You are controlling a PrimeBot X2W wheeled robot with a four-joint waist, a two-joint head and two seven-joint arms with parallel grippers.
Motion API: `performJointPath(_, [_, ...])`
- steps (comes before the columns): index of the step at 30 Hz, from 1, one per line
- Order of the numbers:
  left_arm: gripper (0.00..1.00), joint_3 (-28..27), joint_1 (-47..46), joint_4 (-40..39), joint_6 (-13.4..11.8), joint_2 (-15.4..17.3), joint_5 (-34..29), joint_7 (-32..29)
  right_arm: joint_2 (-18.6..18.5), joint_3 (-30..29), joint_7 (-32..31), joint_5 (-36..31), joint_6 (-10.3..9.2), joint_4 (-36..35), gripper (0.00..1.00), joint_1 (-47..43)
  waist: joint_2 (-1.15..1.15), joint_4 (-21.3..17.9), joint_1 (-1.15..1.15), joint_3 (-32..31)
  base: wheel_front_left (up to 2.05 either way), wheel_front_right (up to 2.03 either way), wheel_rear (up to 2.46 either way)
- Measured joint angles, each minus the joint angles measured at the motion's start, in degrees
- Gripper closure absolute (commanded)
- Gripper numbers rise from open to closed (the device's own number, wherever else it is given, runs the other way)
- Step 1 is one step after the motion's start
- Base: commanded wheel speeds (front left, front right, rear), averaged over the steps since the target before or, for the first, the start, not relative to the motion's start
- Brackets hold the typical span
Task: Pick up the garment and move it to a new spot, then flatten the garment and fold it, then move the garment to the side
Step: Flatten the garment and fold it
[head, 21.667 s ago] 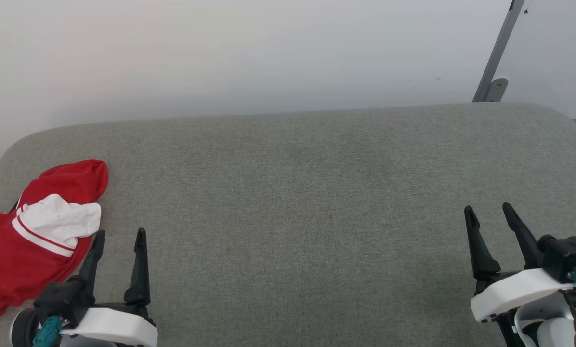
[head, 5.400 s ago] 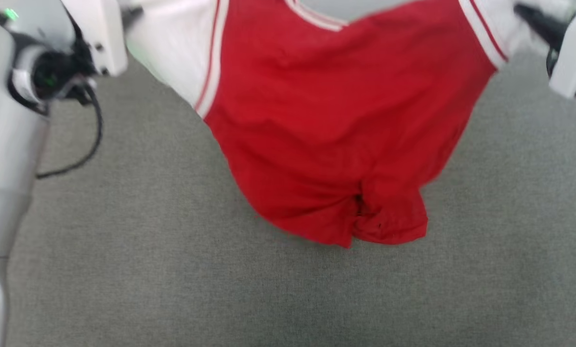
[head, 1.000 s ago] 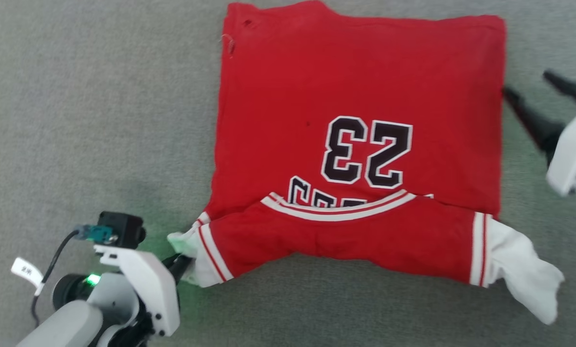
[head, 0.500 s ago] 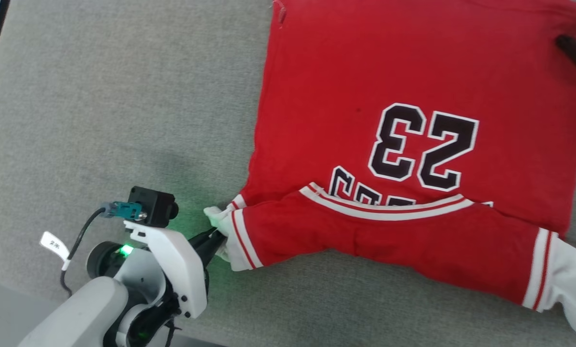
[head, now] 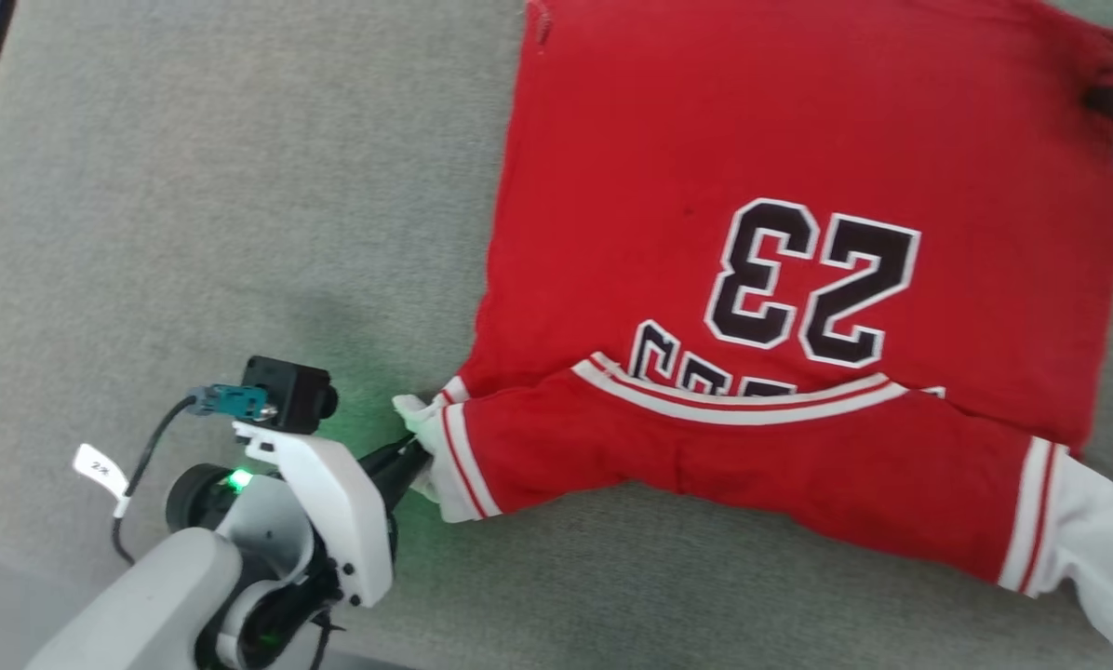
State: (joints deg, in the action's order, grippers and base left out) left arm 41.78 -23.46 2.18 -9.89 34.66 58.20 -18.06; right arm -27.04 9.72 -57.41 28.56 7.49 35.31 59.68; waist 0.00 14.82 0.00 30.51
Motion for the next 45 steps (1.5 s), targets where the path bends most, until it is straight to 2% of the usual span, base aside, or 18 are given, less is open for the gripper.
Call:
performJointPath(9, [1.0,-1.7,1.5,-0.8,-1.2,3.9,0.7,-0.1,-4.5,4.7,1.4,8.7,0.01,-15.8,1.0,-9.4,0.0,-5.6,0.0,-2.3,0.0,0.0,0.0])
performJointPath(14, [1.0,-3.1,2.3,-1.7,-2.7,6.3,1.2,-0.2,-6.6,3.0,1.5,12.1,0.01,-27.7,1.0,-18.9,0.0,-9.4,0.0,-3.7,0.0,0.0,0.0])
performJointPath(18, [1.0,-3.9,2.6,-2.6,-3.7,7.9,1.3,-0.6,-7.0,-1.4,0.3,13.4,0.0,-36.5,1.0,-29.4,0.0,-12.2,0.0,-4.7,0.0,0.0,0.0])
performJointPath(24, [1.0,-4.4,2.4,-4.1,-4.3,8.7,1.3,-1.1,-1.6,-10.5,-0.8,12.5,0.0,-45.8,1.0,-45.9,0.0,-14.3,0.0,-4.9,0.0,0.0,0.0])
performJointPath(27, [1.0,-4.3,1.5,-4.3,-4.3,8.7,1.2,-1.4,2.4,-12.5,0.0,11.3,0.0,-46.4,1.0,-51.1,0.0,-14.3,0.0,-4.5,0.0,0.0,0.0])
performJointPath(30, [1.0,-4.1,0.9,-4.2,-4.2,8.3,1.0,-1.6,4.5,-12.3,3.2,9.7,0.0,-44.6,0.99,-52.3,0.0,-14.0,0.0,-4.2,0.0,0.0,0.0])
performJointPath(31, [1.0,-4.0,0.7,-3.9,-4.1,8.2,1.0,-1.6,5.0,-12.2,5.1,9.0,0.01,-43.2,0.59,-52.3,0.0,-13.9,0.0,-4.2,0.0,0.0,0.0])
performJointPath(32, [1.0,-3.8,0.4,-3.7,-3.8,8.0,0.9,-1.6,5.1,-11.7,6.7,8.3,0.03,-42.0,0.0,-52.2,0.0,-13.9,0.0,-4.3,0.0,0.0,0.0])
performJointPath(34, [1.0,-3.6,0.2,-2.8,-3.4,7.4,0.9,-1.6,4.9,-10.0,10.1,7.7,0.26,-39.8,0.0,-51.8,0.0,-13.6,0.0,-4.7,0.0,0.0,0.0])
performJointPath(38, [1.0,-3.5,0.1,-2.1,-3.2,6.9,0.9,-1.3,3.6,-9.3,11.1,7.3,0.34,-41.0,0.0,-52.0,0.0,-13.5,0.0,-5.6,0.0,0.0,0.0])
performJointPath(45, [1.0,-3.1,0.6,-1.9,-3.0,6.6,1.1,-0.9,3.0,-14.5,10.0,6.1,0.0,-52.7,0.0,-53.1,-0.01,-12.9,0.0,-7.0,0.0,0.0,0.0])
